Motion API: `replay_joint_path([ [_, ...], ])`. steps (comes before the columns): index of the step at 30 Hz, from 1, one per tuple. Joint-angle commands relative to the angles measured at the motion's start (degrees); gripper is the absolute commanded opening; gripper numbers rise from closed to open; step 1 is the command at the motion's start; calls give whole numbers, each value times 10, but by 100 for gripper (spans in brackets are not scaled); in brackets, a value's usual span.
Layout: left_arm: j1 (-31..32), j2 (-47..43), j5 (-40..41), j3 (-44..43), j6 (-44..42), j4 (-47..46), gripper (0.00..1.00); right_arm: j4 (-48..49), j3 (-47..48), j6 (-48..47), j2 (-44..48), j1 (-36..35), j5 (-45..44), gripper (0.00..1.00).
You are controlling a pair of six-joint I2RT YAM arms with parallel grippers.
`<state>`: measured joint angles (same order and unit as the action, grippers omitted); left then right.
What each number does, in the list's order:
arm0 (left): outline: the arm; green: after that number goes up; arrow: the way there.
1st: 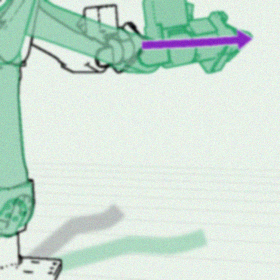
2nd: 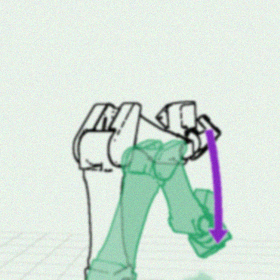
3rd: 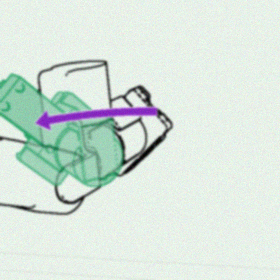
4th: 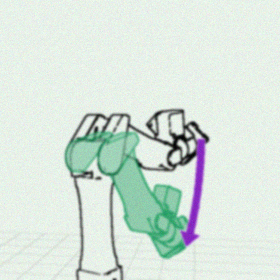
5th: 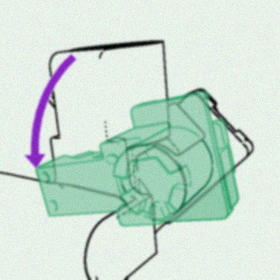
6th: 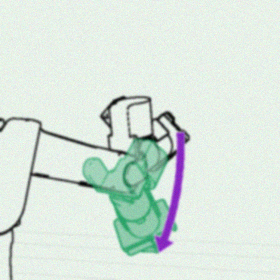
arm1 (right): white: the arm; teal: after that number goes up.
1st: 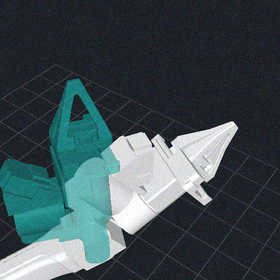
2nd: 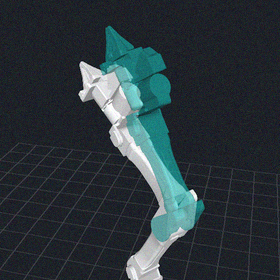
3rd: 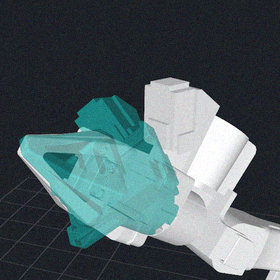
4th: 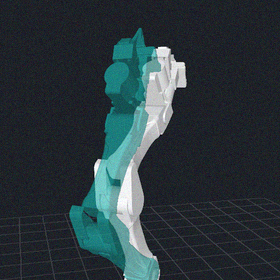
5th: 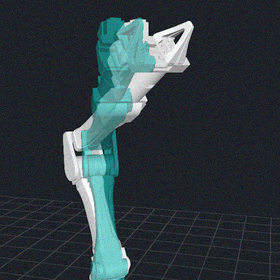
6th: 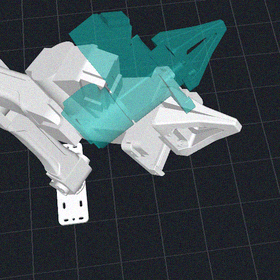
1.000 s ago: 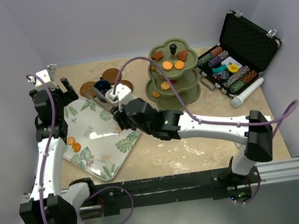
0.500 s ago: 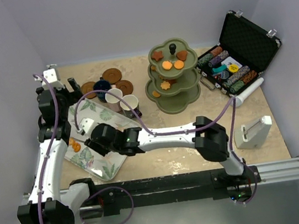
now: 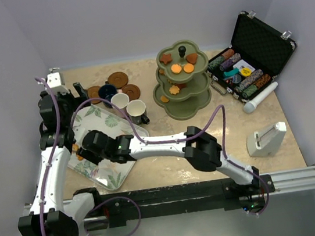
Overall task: Serve the afternoon tea
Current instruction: Pick up the desert from the tray.
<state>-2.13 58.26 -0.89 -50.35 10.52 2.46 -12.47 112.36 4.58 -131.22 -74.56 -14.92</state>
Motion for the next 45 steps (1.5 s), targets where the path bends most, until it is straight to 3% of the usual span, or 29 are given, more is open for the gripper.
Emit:
replay_joint_path([
  [1, 7, -14, -6, -24, 9, -8, 95, -8, 59, -35, -22, -1, 28, 55],
  [26, 6, -17, 6, -28, 9, -3, 95, -23, 145, -36, -108, 8, 14, 55],
  [40, 7, -15, 2, -27, 10, -3, 95, -19, 183, -33, -138, 11, 1, 50],
  [45, 6, -14, 4, -28, 9, -3, 96, -23, 188, -31, -142, 13, -14, 43],
])
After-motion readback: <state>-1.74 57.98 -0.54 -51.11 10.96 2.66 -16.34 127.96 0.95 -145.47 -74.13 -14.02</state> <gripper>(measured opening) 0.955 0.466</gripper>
